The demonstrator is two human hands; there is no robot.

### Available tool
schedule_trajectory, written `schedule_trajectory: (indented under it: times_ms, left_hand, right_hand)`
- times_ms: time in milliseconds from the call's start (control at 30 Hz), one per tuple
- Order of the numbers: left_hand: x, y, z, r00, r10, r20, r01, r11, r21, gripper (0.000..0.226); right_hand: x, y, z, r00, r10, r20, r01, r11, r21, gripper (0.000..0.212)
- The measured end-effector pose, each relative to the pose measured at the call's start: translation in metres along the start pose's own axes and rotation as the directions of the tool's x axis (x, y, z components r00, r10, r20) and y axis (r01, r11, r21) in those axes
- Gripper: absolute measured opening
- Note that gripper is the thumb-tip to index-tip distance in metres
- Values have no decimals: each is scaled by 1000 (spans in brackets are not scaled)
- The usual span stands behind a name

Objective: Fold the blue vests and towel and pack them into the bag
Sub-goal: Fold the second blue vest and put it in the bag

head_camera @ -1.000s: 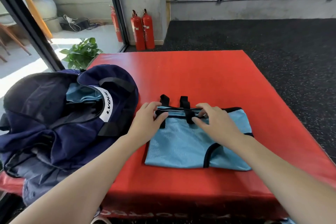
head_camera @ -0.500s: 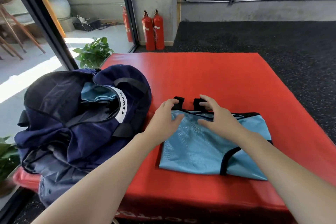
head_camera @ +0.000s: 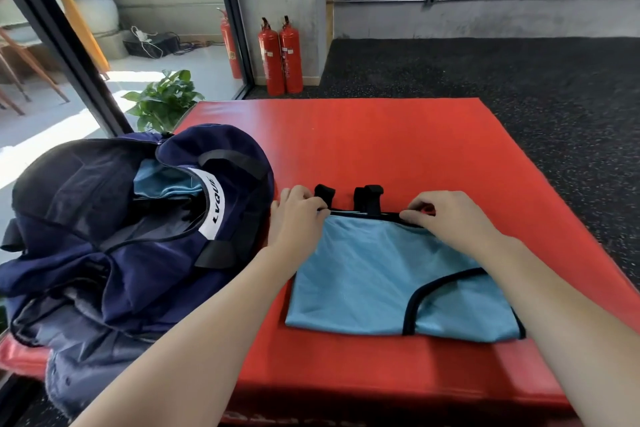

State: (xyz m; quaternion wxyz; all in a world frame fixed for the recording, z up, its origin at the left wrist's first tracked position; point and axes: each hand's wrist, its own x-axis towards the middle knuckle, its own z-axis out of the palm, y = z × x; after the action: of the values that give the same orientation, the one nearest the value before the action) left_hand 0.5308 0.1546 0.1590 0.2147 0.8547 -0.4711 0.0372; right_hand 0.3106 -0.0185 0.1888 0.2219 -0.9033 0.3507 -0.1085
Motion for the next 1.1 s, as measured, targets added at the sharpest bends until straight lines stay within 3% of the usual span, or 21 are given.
schedule_trajectory:
  times_ms: [100,233,367,500,633,700,900,1100]
  left_hand:
    - [-1,5,-3,1000,-13,-28,13,1000,-16,18]
    - [-4,16,-3,999,-40,32,41,998,-40,14]
    - [-2,27,3,998,-40,42,43,998,-54,22]
    - [5,43,19,998,-7,69,6,1000,11,38]
    - [7,70,42,981,25,193,-44,994,97,68]
    - [7,86,49,966,56,252,-91,988,128,72]
    - [-3,118,52,914,226,337,-267,960,83,60]
    - [-28,106,20,904,333,267,-320,943,-92,48]
  right_hand:
    - [-4,15,-15,988,27,155,-51,988,149,21]
    - [-7,33,-21,995,35,92,-34,999,-9,4]
    - [-14,39,-24,996,56,70,-52,997,-58,4]
    - [-28,39,-30,993,59,107,-55,998,-33,9]
    - [-45,31,-31,986,14,168,-7,999,-40,22]
    - [-55,25,-28,969,-9,249,20,999,-40,26]
    - [-86,17,-27,934,-42,354,61,997,-43,33]
    - [-115,24,-34,964,-158,212,185,976,-114,21]
